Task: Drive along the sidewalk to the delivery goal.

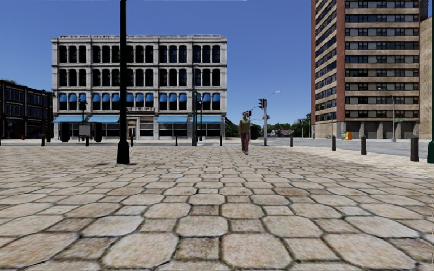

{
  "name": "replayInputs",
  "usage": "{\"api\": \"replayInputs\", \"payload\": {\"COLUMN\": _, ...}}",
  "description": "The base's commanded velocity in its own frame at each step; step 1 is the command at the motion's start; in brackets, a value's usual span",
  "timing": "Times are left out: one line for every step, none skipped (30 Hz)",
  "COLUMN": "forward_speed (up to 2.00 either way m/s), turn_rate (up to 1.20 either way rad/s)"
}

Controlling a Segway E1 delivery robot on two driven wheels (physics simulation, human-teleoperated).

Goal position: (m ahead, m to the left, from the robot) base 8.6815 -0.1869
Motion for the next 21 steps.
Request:
{"api": "replayInputs", "payload": {"forward_speed": 2.00, "turn_rate": 0.00}}
{"api": "replayInputs", "payload": {"forward_speed": 2.00, "turn_rate": 0.00}}
{"api": "replayInputs", "payload": {"forward_speed": 2.00, "turn_rate": 0.00}}
{"api": "replayInputs", "payload": {"forward_speed": 2.00, "turn_rate": 0.00}}
{"api": "replayInputs", "payload": {"forward_speed": 2.00, "turn_rate": 0.00}}
{"api": "replayInputs", "payload": {"forward_speed": 2.00, "turn_rate": 0.00}}
{"api": "replayInputs", "payload": {"forward_speed": 2.00, "turn_rate": 0.00}}
{"api": "replayInputs", "payload": {"forward_speed": 2.00, "turn_rate": 0.00}}
{"api": "replayInputs", "payload": {"forward_speed": 2.00, "turn_rate": 0.00}}
{"api": "replayInputs", "payload": {"forward_speed": 2.00, "turn_rate": 0.00}}
{"api": "replayInputs", "payload": {"forward_speed": 2.00, "turn_rate": 0.00}}
{"api": "replayInputs", "payload": {"forward_speed": 2.00, "turn_rate": 0.00}}
{"api": "replayInputs", "payload": {"forward_speed": 2.00, "turn_rate": 0.00}}
{"api": "replayInputs", "payload": {"forward_speed": 2.00, "turn_rate": 0.00}}
{"api": "replayInputs", "payload": {"forward_speed": 2.00, "turn_rate": 0.00}}
{"api": "replayInputs", "payload": {"forward_speed": 2.00, "turn_rate": 0.00}}
{"api": "replayInputs", "payload": {"forward_speed": 2.00, "turn_rate": 0.00}}
{"api": "replayInputs", "payload": {"forward_speed": 2.00, "turn_rate": 0.00}}
{"api": "replayInputs", "payload": {"forward_speed": 2.00, "turn_rate": 0.00}}
{"api": "replayInputs", "payload": {"forward_speed": 2.00, "turn_rate": 0.00}}
{"api": "replayInputs", "payload": {"forward_speed": 2.00, "turn_rate": 0.00}}
